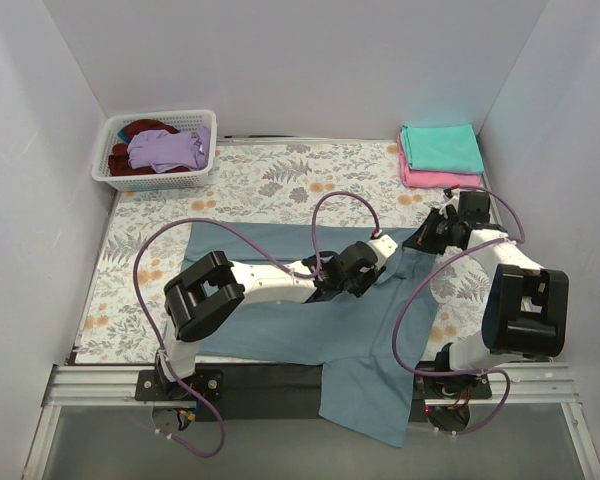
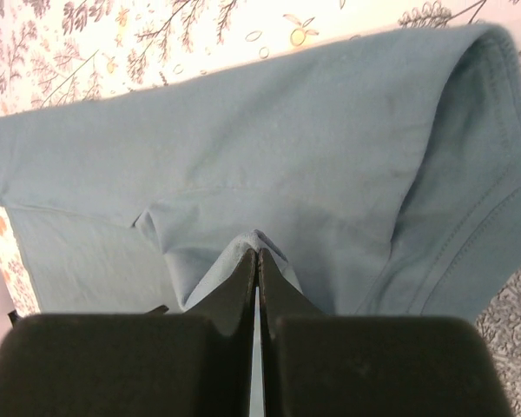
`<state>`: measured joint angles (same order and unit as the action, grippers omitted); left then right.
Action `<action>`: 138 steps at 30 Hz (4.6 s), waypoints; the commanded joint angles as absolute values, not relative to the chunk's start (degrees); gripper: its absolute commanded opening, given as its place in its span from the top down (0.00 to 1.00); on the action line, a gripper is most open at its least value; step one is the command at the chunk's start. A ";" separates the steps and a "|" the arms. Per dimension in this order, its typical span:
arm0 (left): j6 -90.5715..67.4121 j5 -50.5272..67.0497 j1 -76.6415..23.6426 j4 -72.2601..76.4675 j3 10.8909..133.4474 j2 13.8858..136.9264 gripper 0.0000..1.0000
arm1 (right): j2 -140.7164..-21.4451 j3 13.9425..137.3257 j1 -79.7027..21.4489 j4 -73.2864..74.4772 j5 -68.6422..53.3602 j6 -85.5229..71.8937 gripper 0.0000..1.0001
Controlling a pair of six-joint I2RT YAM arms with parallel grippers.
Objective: Fold and stack the t-shirts
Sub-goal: Fold the tshirt
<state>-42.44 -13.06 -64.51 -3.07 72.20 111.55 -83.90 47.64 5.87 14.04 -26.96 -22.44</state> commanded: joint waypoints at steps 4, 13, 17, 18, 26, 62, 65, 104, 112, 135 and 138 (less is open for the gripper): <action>-44.65 -16.52 -64.51 2.02 70.05 109.34 0.63 | -89.12 51.33 5.62 9.67 -26.19 -23.29 0.99; -55.62 -15.92 -57.32 -1.65 66.27 99.15 0.61 | -90.97 52.47 5.54 11.06 -22.77 -20.48 0.80; -61.08 -12.66 -48.20 -7.98 65.22 93.09 0.60 | -86.15 52.82 4.57 14.14 -18.38 -17.50 0.55; -61.61 -12.48 -46.69 -10.70 65.04 92.03 0.60 | -83.26 52.91 4.05 15.19 -17.06 -16.88 0.53; -63.10 -17.04 -31.31 -21.17 59.60 78.93 0.58 | -70.32 51.42 -15.89 21.53 -1.06 -6.16 0.52; -64.51 -29.97 -24.70 -21.62 46.05 70.66 0.58 | -88.86 51.50 -41.04 24.08 20.48 4.13 0.86; -64.34 -29.88 -24.70 -21.53 46.05 70.84 0.58 | -88.60 51.50 -40.96 24.17 19.52 4.39 0.99; -63.28 -26.89 -24.70 -21.71 46.23 73.48 0.59 | -84.14 61.82 -37.02 38.77 -3.08 -12.82 0.49; -63.19 -26.46 -24.70 -21.71 46.23 73.39 0.58 | -61.82 36.41 -19.97 20.67 -15.72 -26.00 0.32; -63.11 -25.49 -24.70 -21.80 46.23 73.92 0.58 | -51.42 18.81 -11.16 5.98 -20.99 -38.76 0.34; -63.19 -25.40 -24.70 -21.80 46.14 73.92 0.58 | -50.54 18.98 -11.16 4.48 -23.37 -38.94 0.36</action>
<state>-63.46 -25.36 -24.95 -22.24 44.36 73.82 -51.44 19.27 -11.31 8.84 -19.59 -37.91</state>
